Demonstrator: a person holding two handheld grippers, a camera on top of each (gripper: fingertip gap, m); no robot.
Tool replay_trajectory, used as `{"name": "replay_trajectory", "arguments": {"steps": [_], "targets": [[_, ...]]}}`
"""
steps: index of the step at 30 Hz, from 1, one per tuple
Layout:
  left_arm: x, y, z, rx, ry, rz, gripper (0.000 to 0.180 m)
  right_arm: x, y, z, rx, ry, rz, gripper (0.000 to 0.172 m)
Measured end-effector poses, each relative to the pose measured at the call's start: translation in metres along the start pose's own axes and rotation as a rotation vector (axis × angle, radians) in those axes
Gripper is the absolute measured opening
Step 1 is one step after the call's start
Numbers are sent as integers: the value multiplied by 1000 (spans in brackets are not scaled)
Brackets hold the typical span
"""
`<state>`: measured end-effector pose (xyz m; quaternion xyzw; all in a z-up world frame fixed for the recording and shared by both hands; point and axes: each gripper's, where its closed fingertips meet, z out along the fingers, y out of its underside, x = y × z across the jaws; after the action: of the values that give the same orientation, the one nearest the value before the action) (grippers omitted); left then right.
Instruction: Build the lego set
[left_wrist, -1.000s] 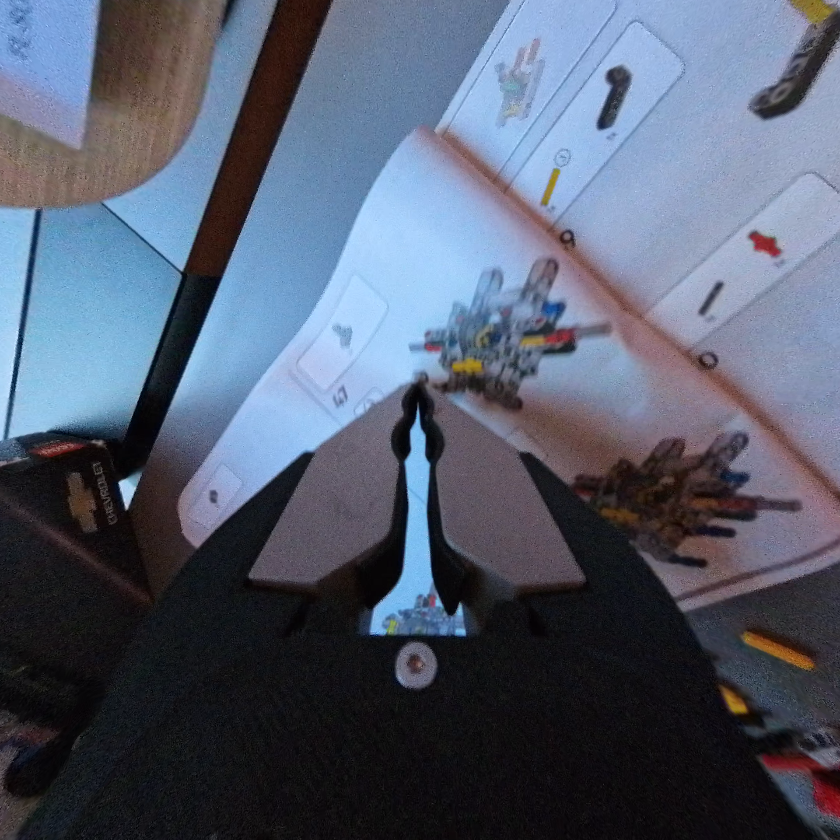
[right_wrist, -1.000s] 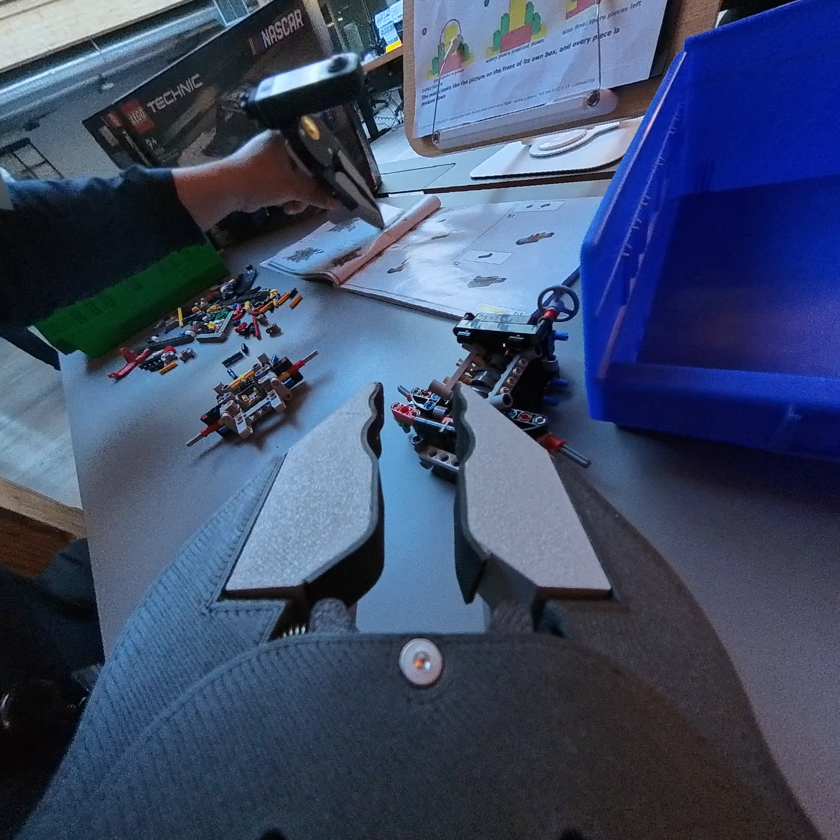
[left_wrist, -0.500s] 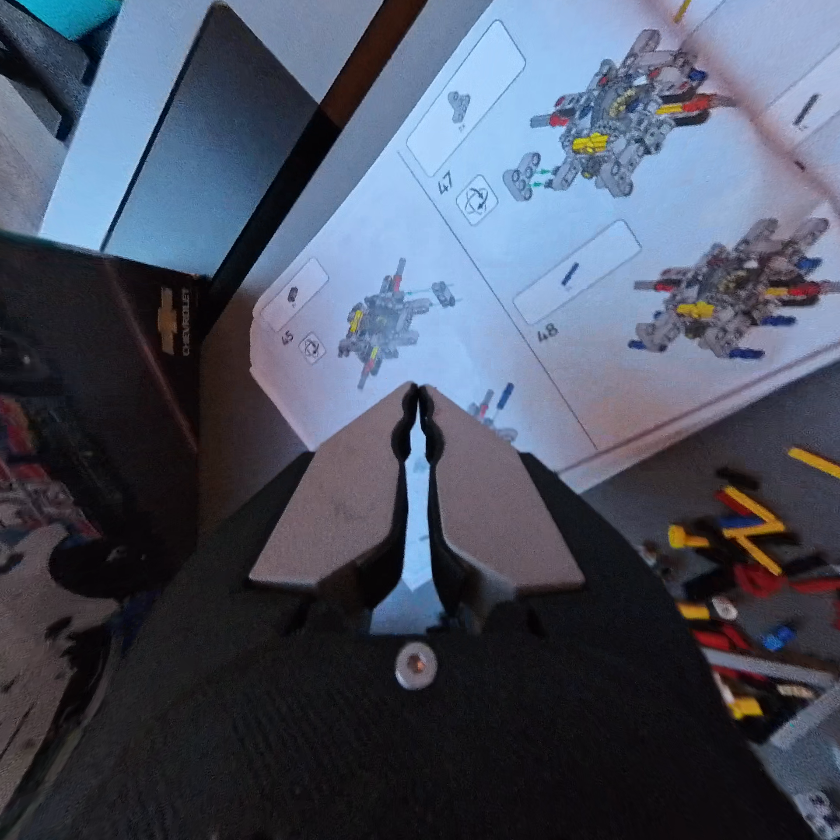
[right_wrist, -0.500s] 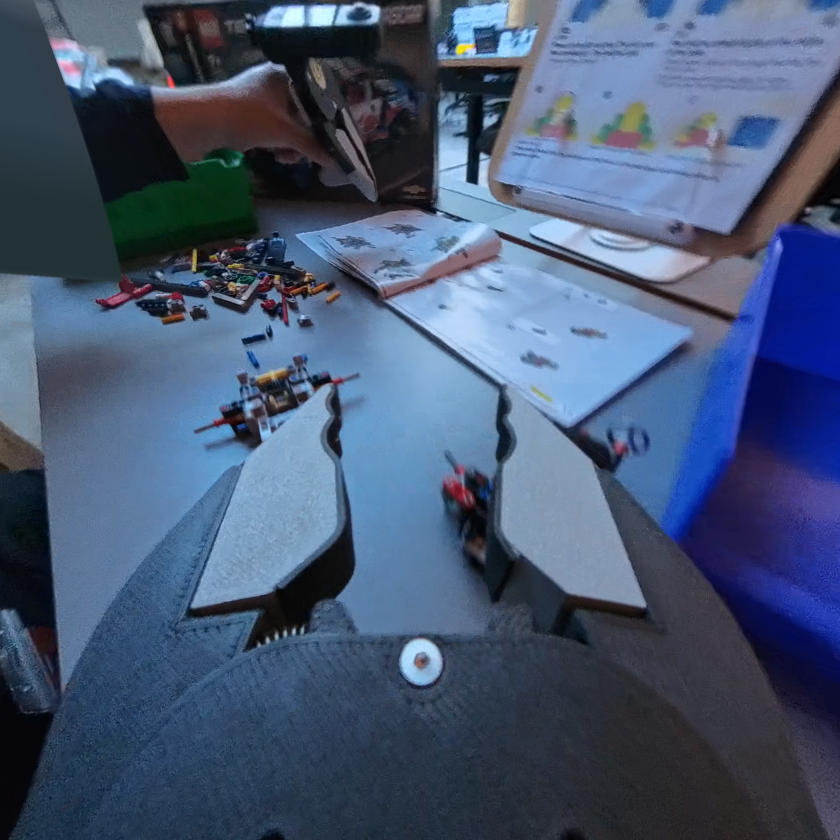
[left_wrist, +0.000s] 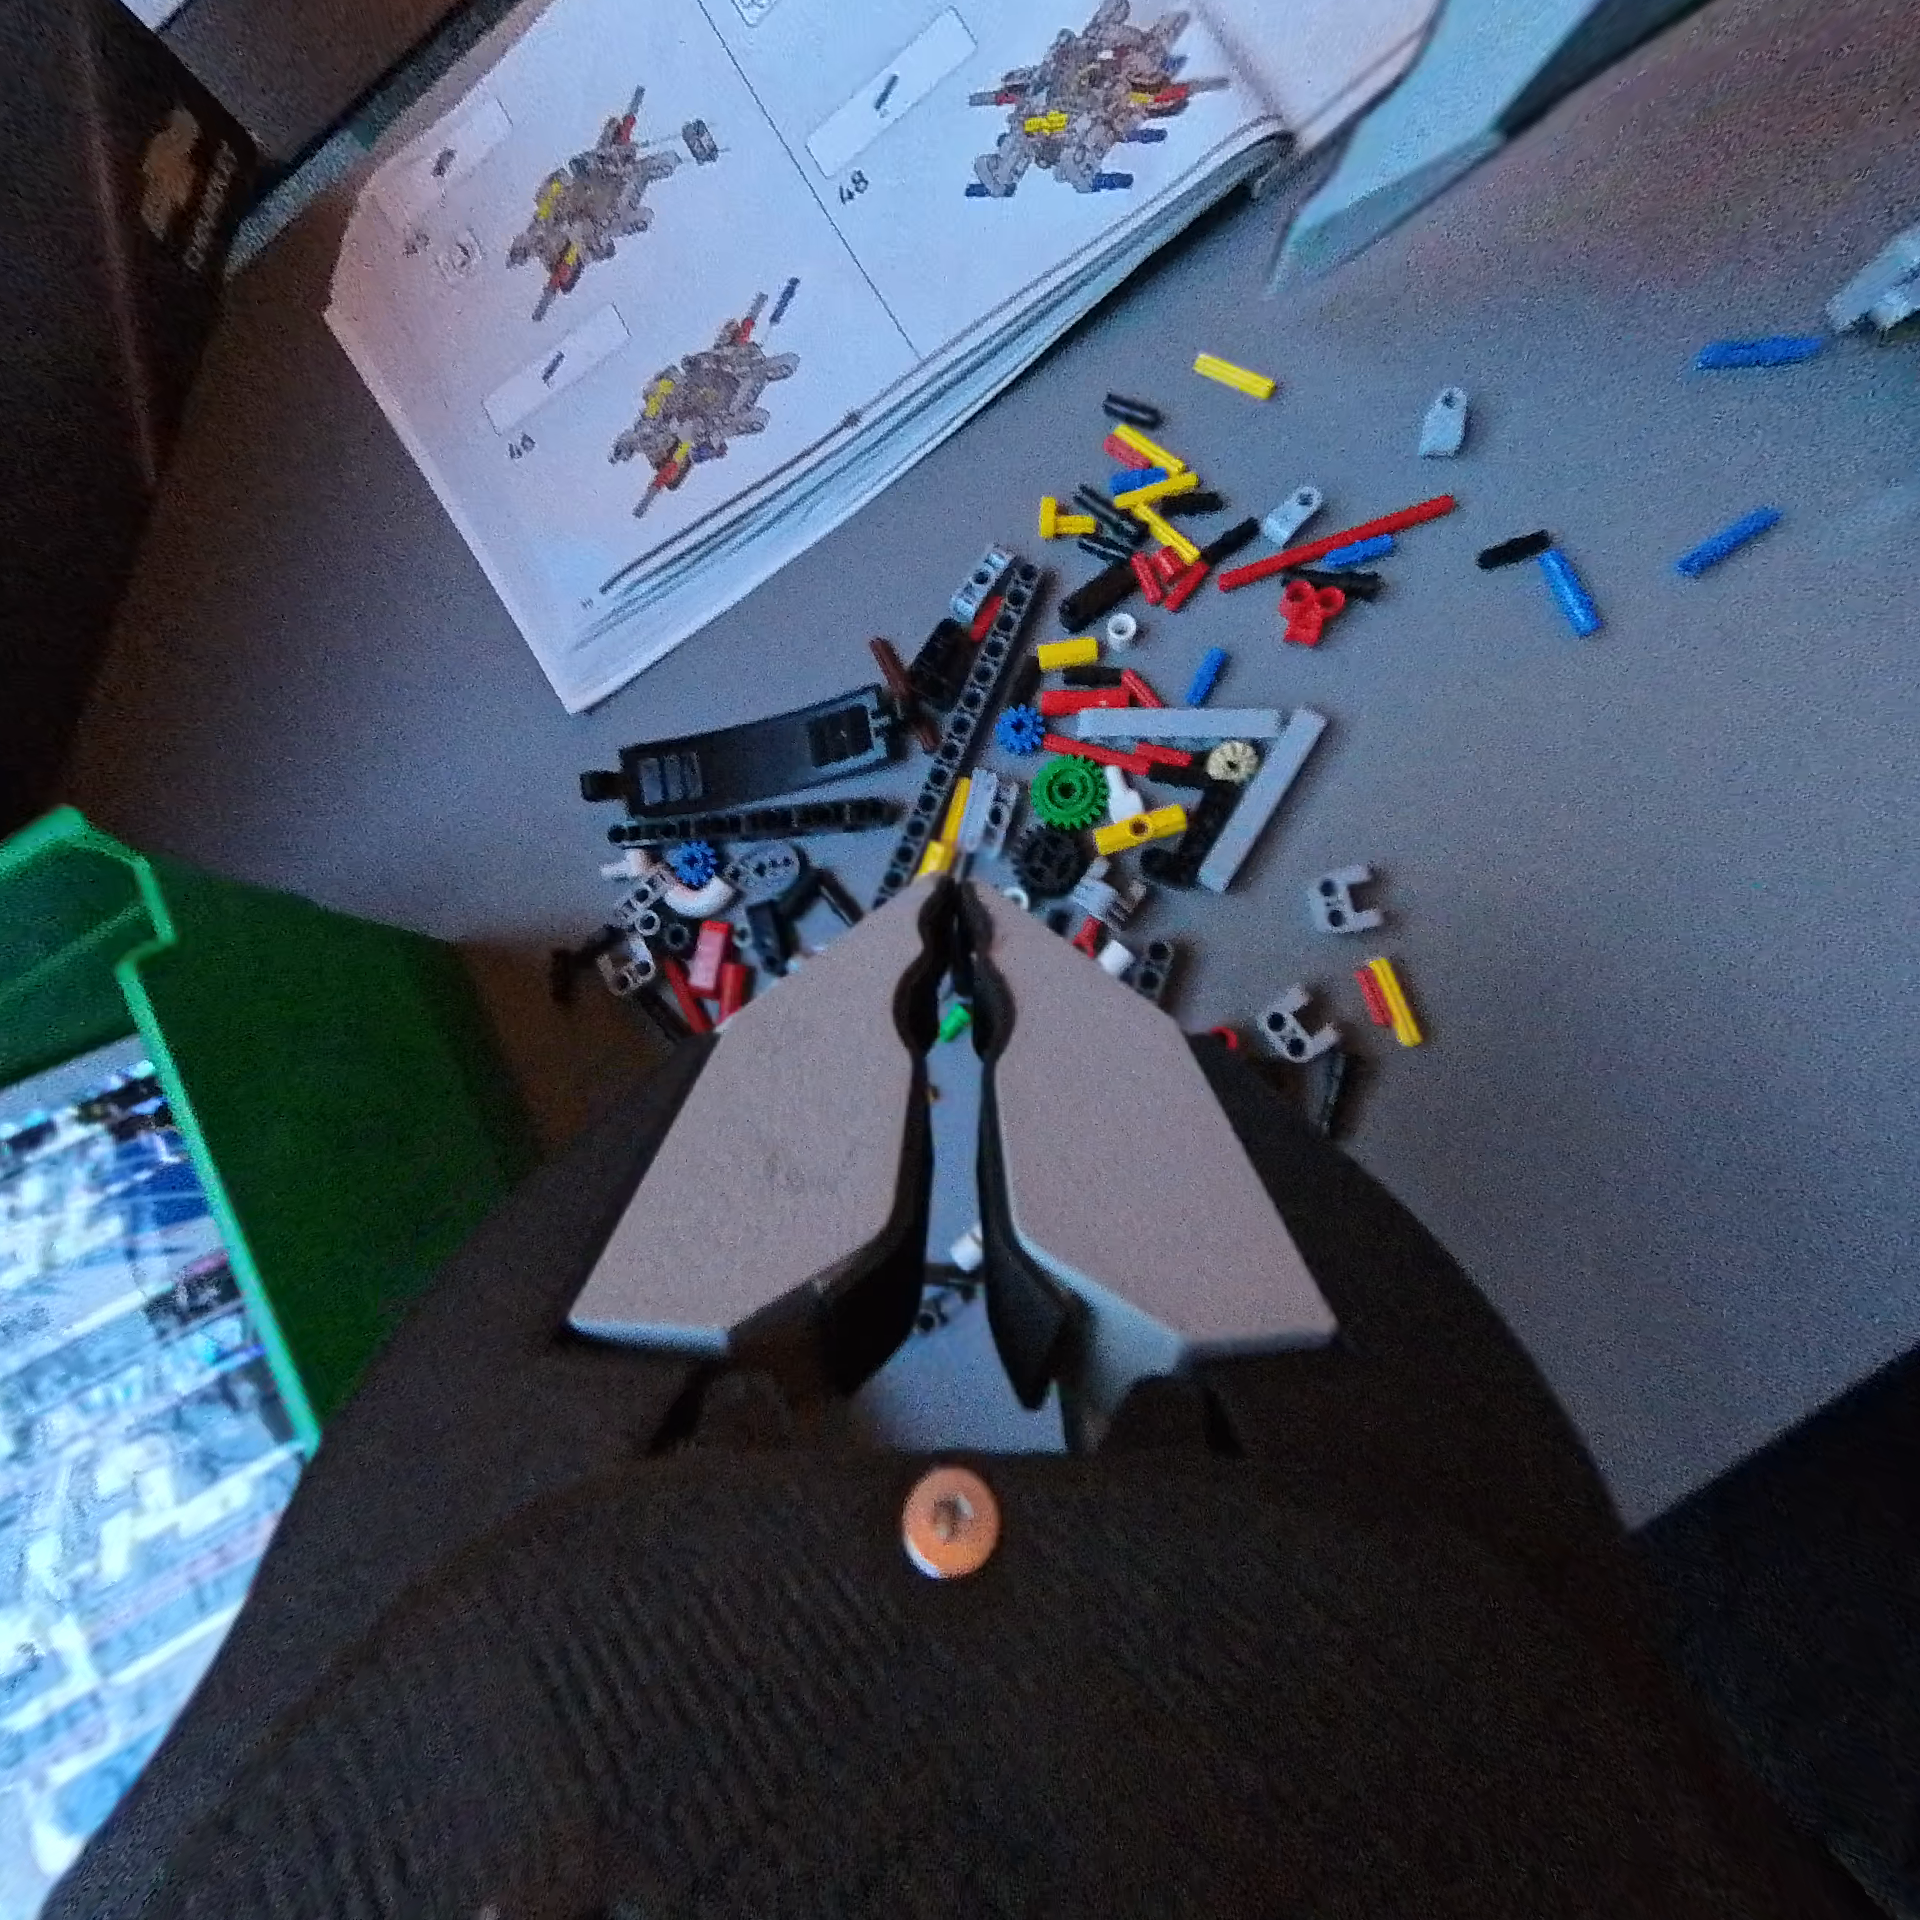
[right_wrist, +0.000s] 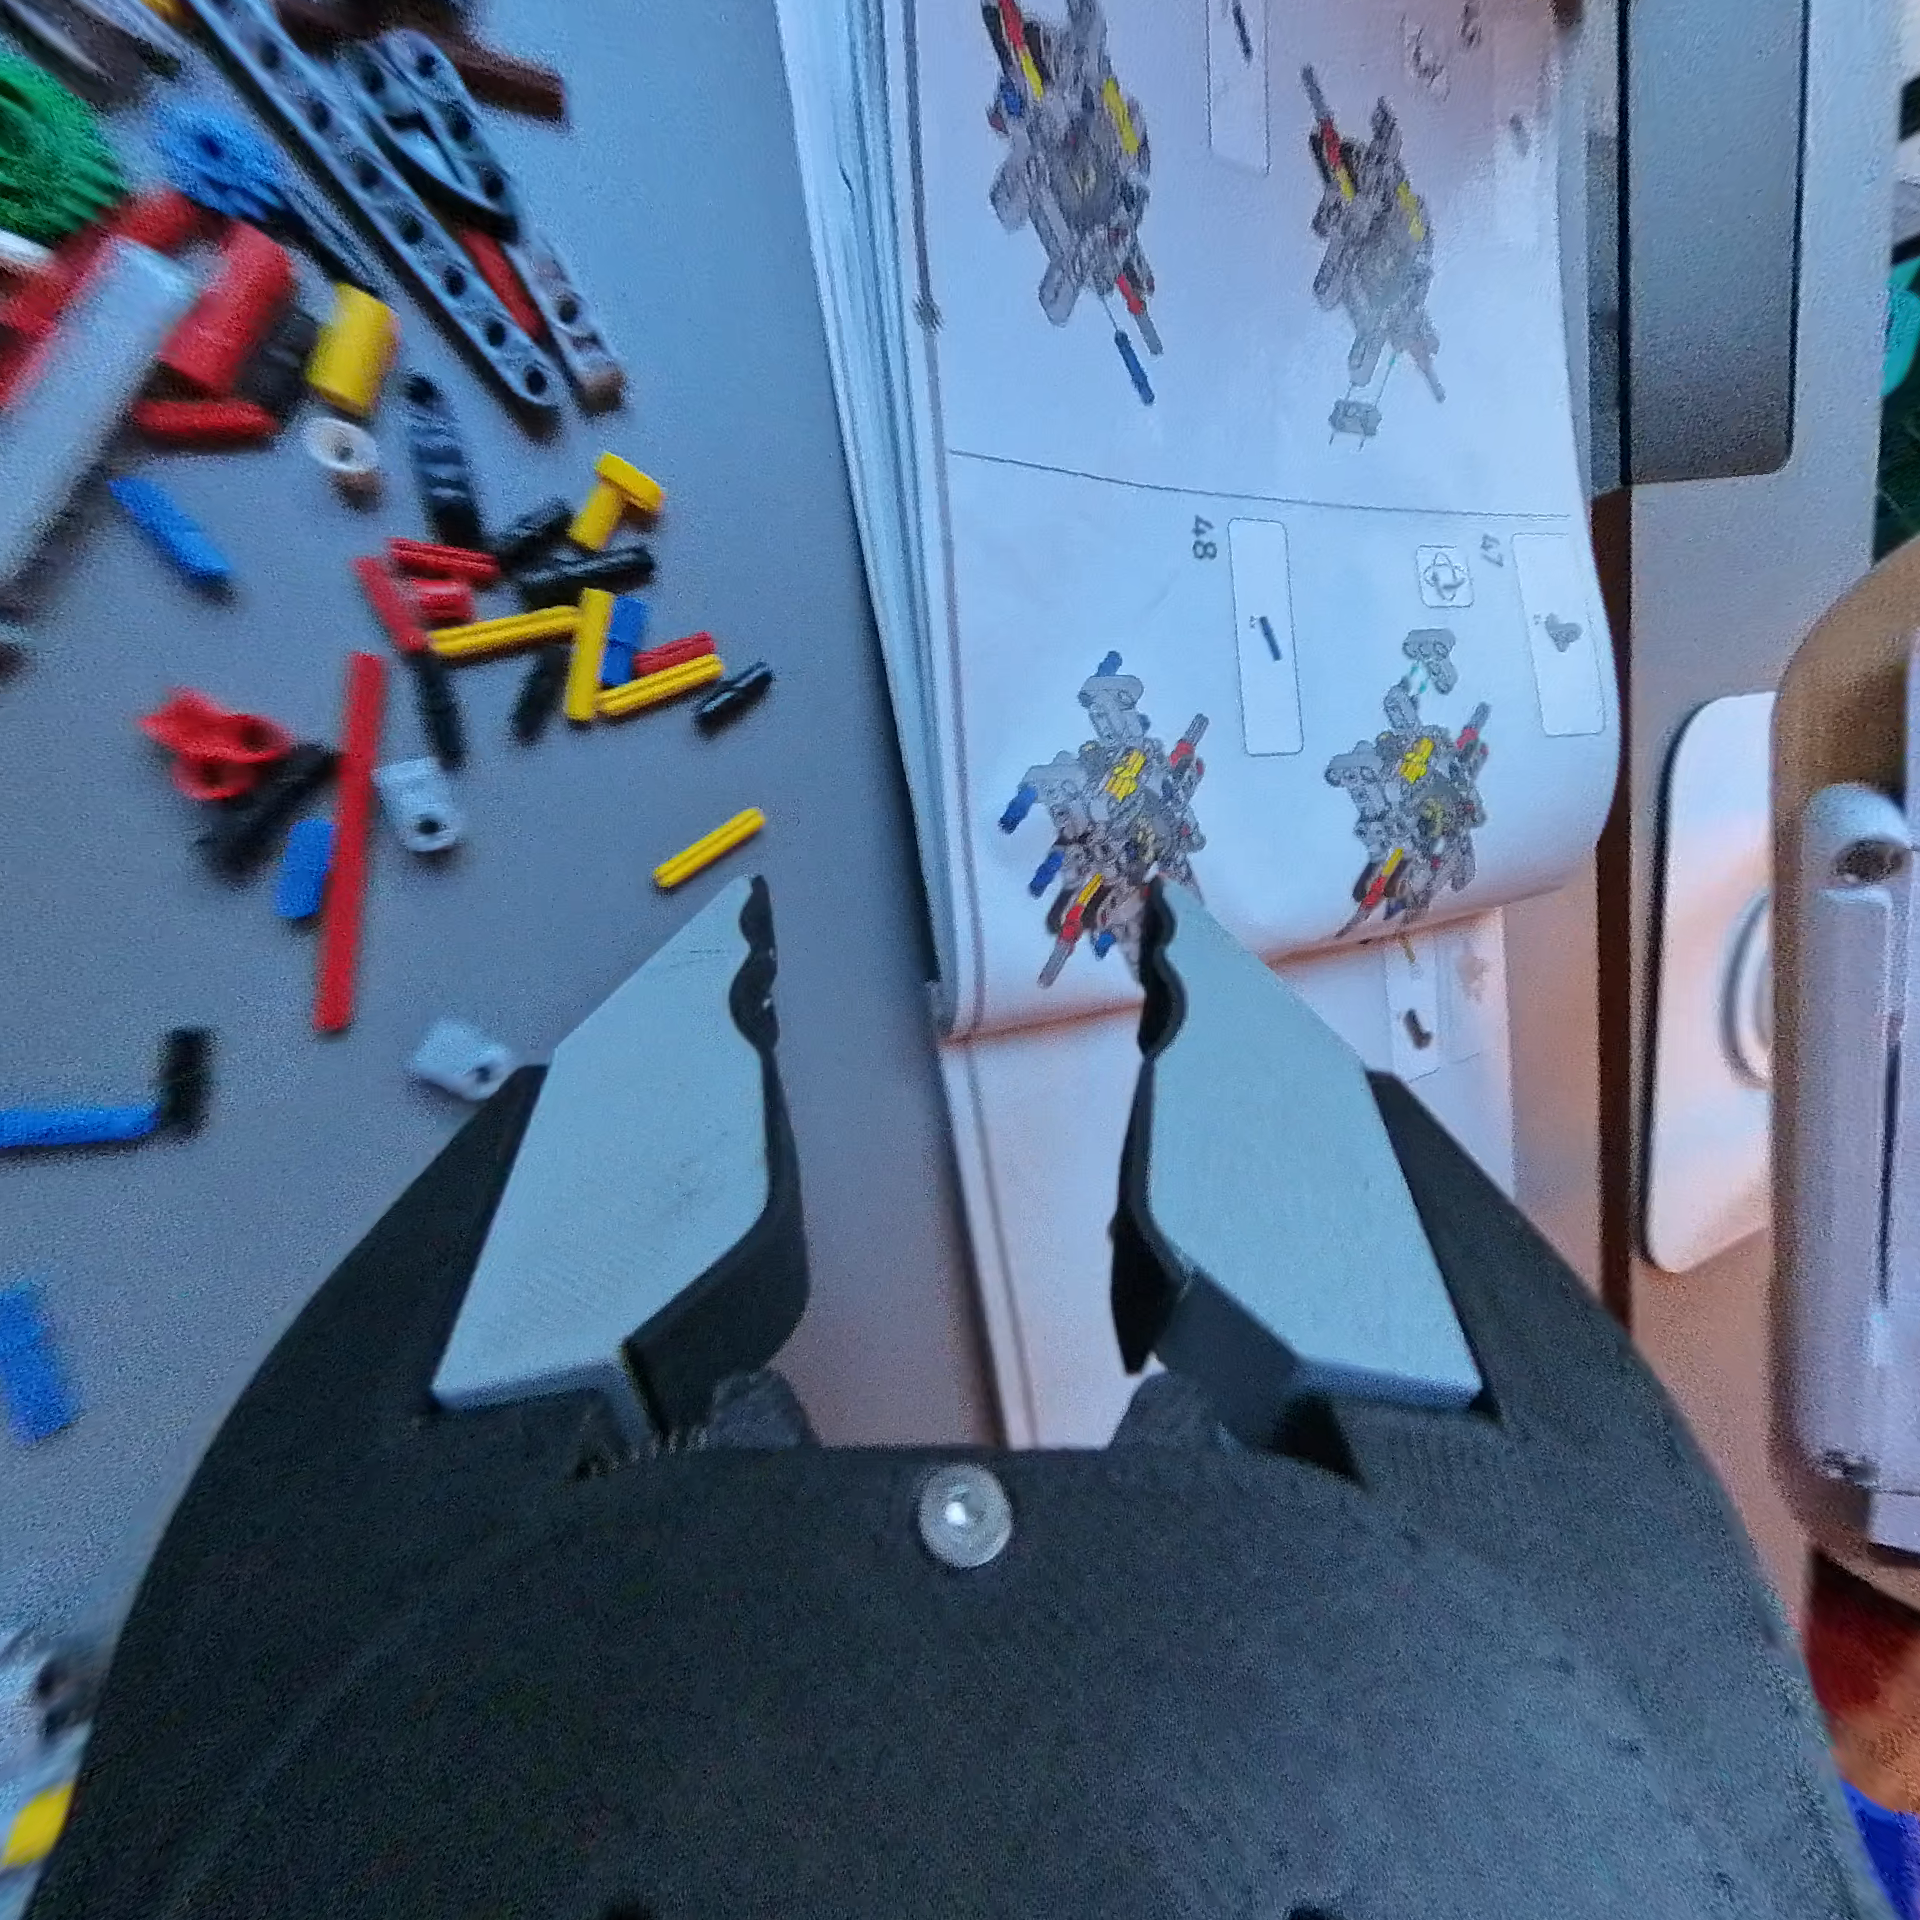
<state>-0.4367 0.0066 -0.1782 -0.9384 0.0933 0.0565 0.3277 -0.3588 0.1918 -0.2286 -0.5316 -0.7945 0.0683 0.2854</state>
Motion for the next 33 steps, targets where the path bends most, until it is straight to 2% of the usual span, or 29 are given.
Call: {"name": "replay_trajectory", "arguments": {"steps": [2, 4, 7, 10, 15, 18, 21, 29, 31, 32, 33], "targets": [[12, 13, -7, 26, 23, -16, 0, 5, 2, 18, -61, 19, -29, 63], [22, 20, -13, 57, 36, -19, 0, 7, 7, 27, -103, 26, -55, 23], [38, 29, -22, 92, 60, -16, 0, 10, 11, 28, -139, 68, -93, 0], [54, 42, -32, 112, 77, 5, 0, 35, 6, 6, -138, 189, -94, 0], [74, 63, -51, 165, 94, -14, 0, 103, -16, -54, -92, 218, 38, 0], [85, 77, -51, 172, 114, -35, 0, 121, -17, -65, -119, 211, 48, 0], [93, 90, -51, 172, 128, -68, 0, 107, -17, -53, -98, 126, 103, 0], [110, 111, -59, 188, 165, -175, 0, 19, 8, 26, -106, -118, 224, 2], [115, 113, -61, 191, 171, -201, 0, 12, 6, 30, -60, -144, 272, 5], [118, 115, -62, 192, 173, -210, 0, 9, 1, 26, -21, -170, 285, 0], [120, 116, -63, 192, 170, -212, 0, 2, -4, 19, 17, -219, 301, 5]]}}
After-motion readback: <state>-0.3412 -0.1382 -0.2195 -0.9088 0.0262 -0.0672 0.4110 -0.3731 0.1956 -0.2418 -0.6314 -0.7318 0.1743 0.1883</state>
